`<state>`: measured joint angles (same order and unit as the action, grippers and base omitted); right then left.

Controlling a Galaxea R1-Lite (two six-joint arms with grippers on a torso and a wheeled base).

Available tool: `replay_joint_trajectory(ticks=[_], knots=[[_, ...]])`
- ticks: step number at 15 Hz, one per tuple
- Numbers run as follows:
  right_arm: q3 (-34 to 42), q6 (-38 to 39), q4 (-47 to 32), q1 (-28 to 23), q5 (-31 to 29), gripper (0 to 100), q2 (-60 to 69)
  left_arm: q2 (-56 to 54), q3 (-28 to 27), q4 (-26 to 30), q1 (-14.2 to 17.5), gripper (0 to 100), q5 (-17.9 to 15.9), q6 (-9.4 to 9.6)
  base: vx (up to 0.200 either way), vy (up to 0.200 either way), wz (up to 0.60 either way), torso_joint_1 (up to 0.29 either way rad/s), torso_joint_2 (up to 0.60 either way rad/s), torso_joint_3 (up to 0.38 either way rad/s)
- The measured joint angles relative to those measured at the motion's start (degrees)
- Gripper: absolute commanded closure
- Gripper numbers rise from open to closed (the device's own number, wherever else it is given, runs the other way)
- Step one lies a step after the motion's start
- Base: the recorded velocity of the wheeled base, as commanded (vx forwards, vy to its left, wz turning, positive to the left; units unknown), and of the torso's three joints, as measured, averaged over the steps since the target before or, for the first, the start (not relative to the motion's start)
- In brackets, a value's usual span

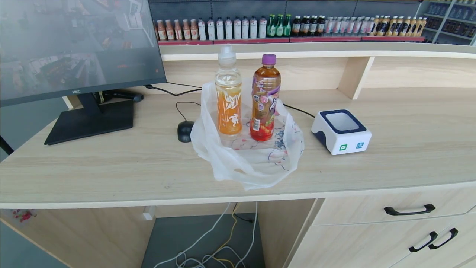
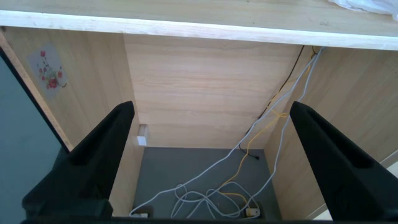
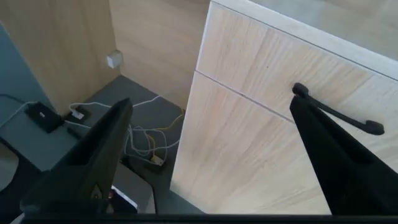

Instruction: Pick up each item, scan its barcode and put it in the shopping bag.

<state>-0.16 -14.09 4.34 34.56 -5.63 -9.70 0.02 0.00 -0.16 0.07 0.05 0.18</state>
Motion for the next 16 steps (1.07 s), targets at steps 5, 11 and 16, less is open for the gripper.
replay_joint_trajectory(ticks=[5, 11, 16], knots=[[-0.7, 6.6, -4.5, 0.9, 8.1, 0, 4.0, 0.0, 0.0, 0.0, 0.0, 0, 0.0, 0.04, 0.000, 0.000, 0.00, 0.000, 0.00, 0.000], [-1.4, 6.9, -5.3, -17.7, 8.8, 0, 2.6, 0.0, 0.0, 0.0, 0.0, 0, 0.0, 0.06, 0.000, 0.000, 0.00, 0.000, 0.00, 0.000], [-0.7, 8.6, -3.2, -37.5, 12.1, 0, 4.2, 0.0, 0.0, 0.0, 0.0, 0, 0.0, 0.06, 0.000, 0.000, 0.00, 0.000, 0.00, 0.000]])
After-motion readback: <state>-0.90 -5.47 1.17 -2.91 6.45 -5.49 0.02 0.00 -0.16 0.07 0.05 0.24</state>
